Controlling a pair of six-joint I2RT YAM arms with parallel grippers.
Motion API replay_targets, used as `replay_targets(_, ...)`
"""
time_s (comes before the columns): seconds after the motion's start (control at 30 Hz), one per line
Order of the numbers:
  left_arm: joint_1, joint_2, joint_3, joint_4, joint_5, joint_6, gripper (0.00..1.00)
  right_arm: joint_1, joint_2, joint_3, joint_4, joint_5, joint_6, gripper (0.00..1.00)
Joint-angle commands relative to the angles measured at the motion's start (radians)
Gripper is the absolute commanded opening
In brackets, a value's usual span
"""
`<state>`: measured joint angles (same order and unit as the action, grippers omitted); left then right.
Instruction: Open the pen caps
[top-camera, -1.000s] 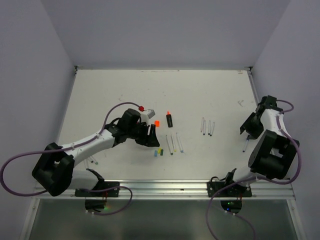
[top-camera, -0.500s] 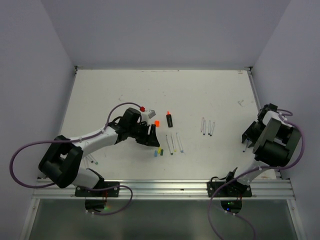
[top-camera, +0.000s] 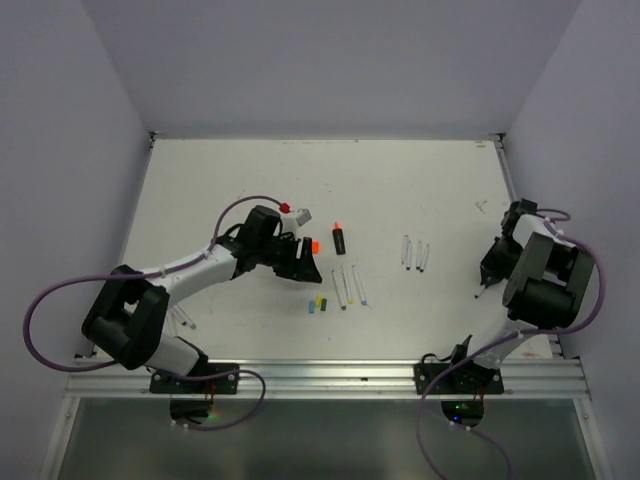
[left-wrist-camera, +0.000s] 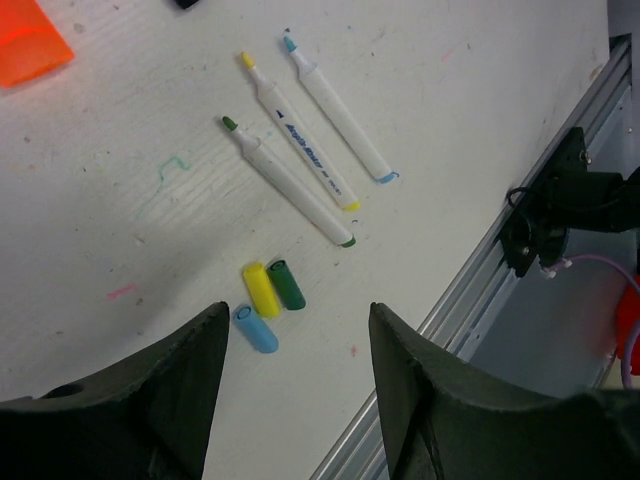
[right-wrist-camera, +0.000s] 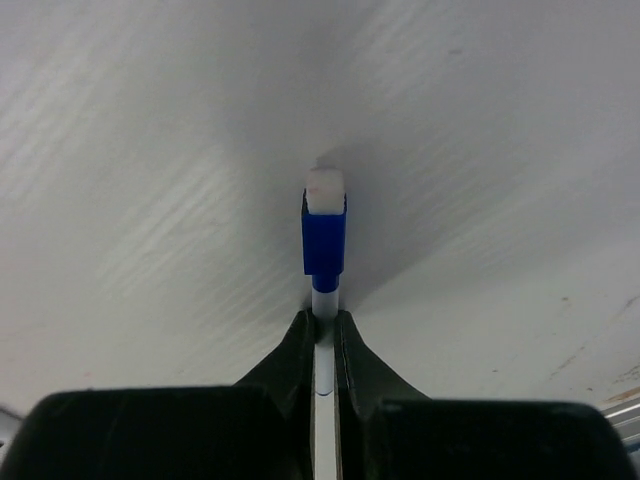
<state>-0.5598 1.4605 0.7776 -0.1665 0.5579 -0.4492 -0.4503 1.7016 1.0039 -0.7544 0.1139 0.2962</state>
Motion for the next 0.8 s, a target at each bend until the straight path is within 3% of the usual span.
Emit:
replay_targets(0.0,0.021,-0.012,0.078,-0.004,0.053,0.021,0.59,0.137,0.003,0.085,-0.035,0.045,0.032,0.00)
replay_targets(0.2,0.107,-0.042,0.166,-0.039,0.106,-0.038,0.59,0.338,-0.065,0.419,-0.181,-0.097,0.069,0.00)
replay_targets(0.33,0.147,-0.046,0.207,0.008,0.177,-0.133,0.60,0.499,-0.086,0.513,-0.232,-0.351,0.067,0.00)
replay_targets(0.53,0.150,-0.071,0.192,0.238,0.249,-0.336,0.62,0.798,-0.109,0.454,-0.205,-0.644,0.096,0.00)
replay_targets(0.77,0.150,-0.100,0.161,0.390,0.234,-0.496,0.65,0.950,-0.186,0.355,0.003,-0.799,0.189,0.00)
